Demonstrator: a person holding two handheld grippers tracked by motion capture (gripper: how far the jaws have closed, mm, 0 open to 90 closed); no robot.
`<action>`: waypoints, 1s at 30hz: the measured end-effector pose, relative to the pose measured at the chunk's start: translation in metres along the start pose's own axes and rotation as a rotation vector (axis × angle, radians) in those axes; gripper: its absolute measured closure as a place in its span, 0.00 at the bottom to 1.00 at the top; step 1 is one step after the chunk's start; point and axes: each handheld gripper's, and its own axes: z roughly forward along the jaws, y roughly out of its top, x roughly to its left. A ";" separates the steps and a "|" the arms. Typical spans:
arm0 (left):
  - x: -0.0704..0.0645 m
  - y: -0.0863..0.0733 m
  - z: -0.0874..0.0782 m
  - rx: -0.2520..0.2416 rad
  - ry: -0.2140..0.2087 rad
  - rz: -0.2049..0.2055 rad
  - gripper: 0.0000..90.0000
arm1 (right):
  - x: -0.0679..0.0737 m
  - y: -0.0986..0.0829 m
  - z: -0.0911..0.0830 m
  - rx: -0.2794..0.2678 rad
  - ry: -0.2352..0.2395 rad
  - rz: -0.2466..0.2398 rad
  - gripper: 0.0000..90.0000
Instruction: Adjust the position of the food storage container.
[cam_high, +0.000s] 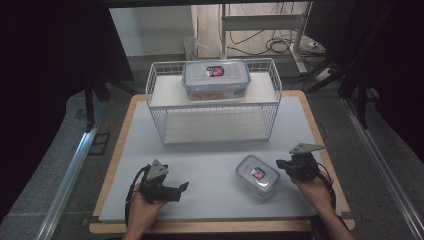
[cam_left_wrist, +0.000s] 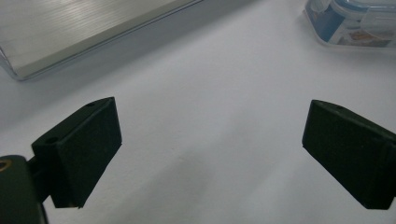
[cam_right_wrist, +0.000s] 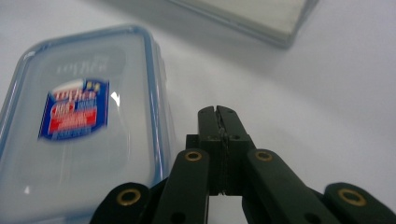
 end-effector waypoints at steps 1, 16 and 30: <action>0.000 0.000 0.000 0.000 0.000 0.000 0.05 | 0.000 0.000 0.000 0.000 0.000 0.000 0.99; -0.002 0.001 0.000 0.001 0.000 0.009 0.05 | 0.027 -0.036 -0.023 0.077 0.035 -0.008 0.99; -0.004 0.002 0.001 -0.002 -0.008 0.002 0.05 | 0.023 -0.016 0.003 0.103 0.043 -0.012 0.99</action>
